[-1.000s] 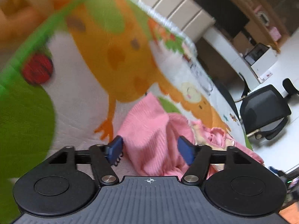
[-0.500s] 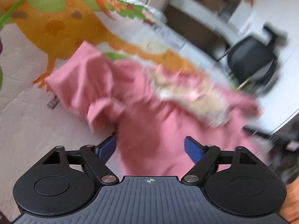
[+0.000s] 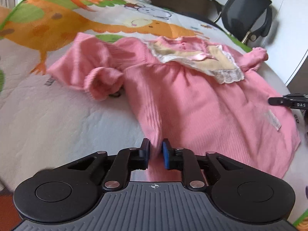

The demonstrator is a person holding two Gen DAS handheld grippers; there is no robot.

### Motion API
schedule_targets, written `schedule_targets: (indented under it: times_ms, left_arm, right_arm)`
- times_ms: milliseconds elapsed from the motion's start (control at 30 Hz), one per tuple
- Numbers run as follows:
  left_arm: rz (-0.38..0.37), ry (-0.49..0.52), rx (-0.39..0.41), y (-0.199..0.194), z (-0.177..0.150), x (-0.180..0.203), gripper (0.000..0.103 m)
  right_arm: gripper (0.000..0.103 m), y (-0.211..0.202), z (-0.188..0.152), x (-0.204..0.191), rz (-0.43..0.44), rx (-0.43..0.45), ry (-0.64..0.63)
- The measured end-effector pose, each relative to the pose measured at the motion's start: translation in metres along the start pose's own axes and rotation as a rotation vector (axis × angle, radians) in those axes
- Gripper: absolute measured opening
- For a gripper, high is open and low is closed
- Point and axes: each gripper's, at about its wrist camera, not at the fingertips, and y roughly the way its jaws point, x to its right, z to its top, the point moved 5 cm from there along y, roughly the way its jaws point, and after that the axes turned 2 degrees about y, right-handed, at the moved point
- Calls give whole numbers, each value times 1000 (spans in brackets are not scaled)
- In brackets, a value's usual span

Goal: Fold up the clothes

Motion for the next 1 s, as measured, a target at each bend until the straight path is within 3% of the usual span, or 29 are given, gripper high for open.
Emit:
schedule_targets:
  times_ms: [67,100,167,233,367,433,500,533,567,633,733,900,967,1000]
  left_arm:
    - [10,-20,9,-10,0,-4,31]
    - [22,-37,57,-20,8,-7,36]
    - [90,-11,160,-34,25,-10,73]
    - [165,38,231,-40,40,-11,87]
    - [301,173,235,-9,58,-6,92]
    - [349,213,207,16,61,-5,91]
    - [382,222,167,37,62,-14,61]
    - [384,198,160,35,61,-26,32]
    - [387,175,153,34,61,-38,24]
    - [409,121,164,19,61,-62,22]
    - [509,28,235,-32,59,-97,24]
    - [642,-99,278,-84,52,-135,37]
    - [646,-113,291,-95,51,-134,52]
    - [647,-119,299,-99,50,-133,54]
  right_arm:
    - [16,-10,2,0,-23,16,-33]
    - [17,-16,5,0,-29,33,-45]
    - [26,-29,19,-1,-48,96,-60]
    - [35,-40,37,-3,-51,170,-61]
    - [45,-36,65,-18,-5,257,-53]
    - [51,-25,71,-28,31,265,-54]
    - [51,-8,73,-41,63,246,-64]
    - [51,0,72,-46,71,235,-72]
    - [51,5,70,-49,75,225,-82]
    - [53,11,65,-52,83,215,-103]
    - [61,18,59,-42,78,205,-90]
    - [61,42,50,-12,74,157,49]
    - [62,52,45,-6,70,139,80]
    - [63,55,42,-4,71,140,87]
